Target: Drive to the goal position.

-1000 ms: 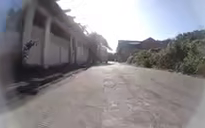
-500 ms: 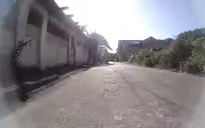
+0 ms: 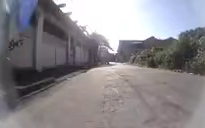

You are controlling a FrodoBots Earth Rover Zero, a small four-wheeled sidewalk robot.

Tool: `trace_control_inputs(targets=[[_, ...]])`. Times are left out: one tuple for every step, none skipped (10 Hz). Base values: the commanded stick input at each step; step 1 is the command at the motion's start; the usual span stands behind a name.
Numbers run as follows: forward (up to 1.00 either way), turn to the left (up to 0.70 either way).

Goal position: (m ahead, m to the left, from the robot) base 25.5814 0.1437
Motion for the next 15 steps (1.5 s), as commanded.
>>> trace_control_inputs(targets=[[0.70, 0.00], [0.70, 0.00], [0.70, 0.00], [0.70, 0.00], [0.70, 0.00], [0.70, 0.00], [0.70, 0.00], [0.70, 0.00], [0.70, 0.00], [0.70, 0.00], [0.70, 0.00], [0.70, 0.00], [0.70, 0.00], [0.70, 0.00], [0.70, 0.00]])
